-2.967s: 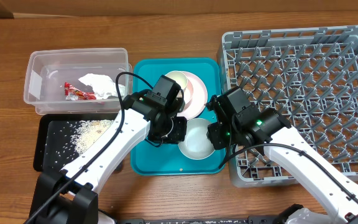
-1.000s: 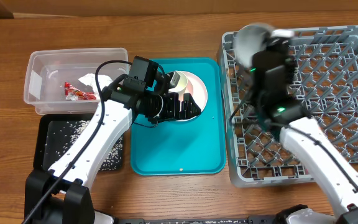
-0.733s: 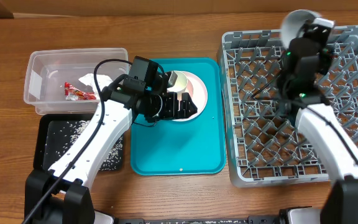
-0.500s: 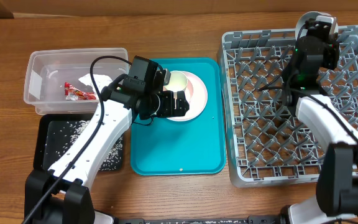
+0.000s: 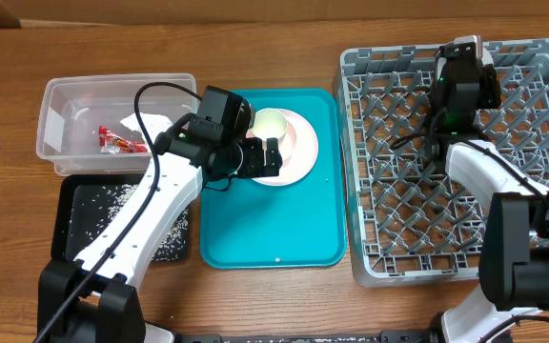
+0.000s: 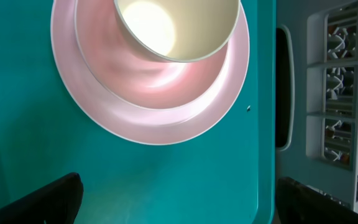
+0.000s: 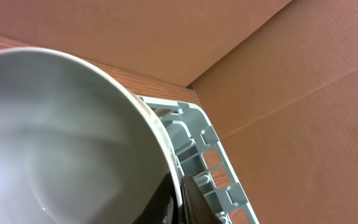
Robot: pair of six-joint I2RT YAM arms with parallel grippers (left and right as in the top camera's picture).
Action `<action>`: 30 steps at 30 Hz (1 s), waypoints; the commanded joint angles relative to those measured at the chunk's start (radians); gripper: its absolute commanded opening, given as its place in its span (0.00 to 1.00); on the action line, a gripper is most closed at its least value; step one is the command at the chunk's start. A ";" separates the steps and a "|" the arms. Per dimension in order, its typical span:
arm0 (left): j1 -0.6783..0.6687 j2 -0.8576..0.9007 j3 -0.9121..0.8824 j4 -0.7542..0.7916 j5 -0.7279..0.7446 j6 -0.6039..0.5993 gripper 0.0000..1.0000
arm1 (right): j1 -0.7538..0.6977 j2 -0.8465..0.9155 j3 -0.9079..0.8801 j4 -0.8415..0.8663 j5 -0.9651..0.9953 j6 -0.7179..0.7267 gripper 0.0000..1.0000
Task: Sort waste into correct bins and load items into the dishwasher
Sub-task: 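Carry the white bowl with the right gripper over the dish rack, then lower the bowl upside down into the rack and open the right gripper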
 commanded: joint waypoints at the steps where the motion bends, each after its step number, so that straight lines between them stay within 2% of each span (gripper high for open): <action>1: 0.003 -0.020 0.023 0.000 -0.013 0.008 1.00 | 0.021 0.003 0.006 -0.058 -0.020 -0.013 0.05; 4: 0.003 -0.020 0.023 0.000 -0.013 0.008 1.00 | 0.040 0.003 0.006 -0.085 -0.020 -0.014 0.06; 7: 0.003 -0.020 0.023 0.000 -0.013 0.008 1.00 | 0.060 0.003 0.006 -0.116 -0.020 -0.014 0.13; 10: 0.003 -0.020 0.023 0.000 -0.013 0.008 1.00 | 0.077 0.003 0.006 -0.168 -0.019 -0.014 0.14; 14: 0.003 -0.020 0.023 0.000 -0.013 0.008 1.00 | 0.082 0.003 0.006 -0.208 -0.019 -0.014 0.12; 17: 0.003 -0.020 0.023 0.000 -0.013 0.008 1.00 | 0.082 0.003 0.006 -0.215 0.008 -0.014 0.04; 19: 0.003 -0.020 0.023 0.000 -0.013 0.008 1.00 | 0.085 0.003 0.006 -0.214 0.059 -0.014 0.04; 21: 0.003 -0.020 0.023 0.000 -0.013 0.008 1.00 | 0.092 0.003 0.006 -0.214 0.126 -0.014 0.21; 23: 0.003 -0.020 0.023 0.000 -0.013 0.008 1.00 | 0.102 0.003 0.006 -0.214 0.174 -0.014 0.34; 27: 0.003 -0.020 0.023 0.000 -0.013 0.008 1.00 | 0.137 0.003 0.006 -0.235 0.237 -0.015 0.50; 30: 0.003 -0.020 0.023 0.000 -0.013 0.008 1.00 | 0.168 0.003 0.006 -0.296 0.239 -0.018 0.67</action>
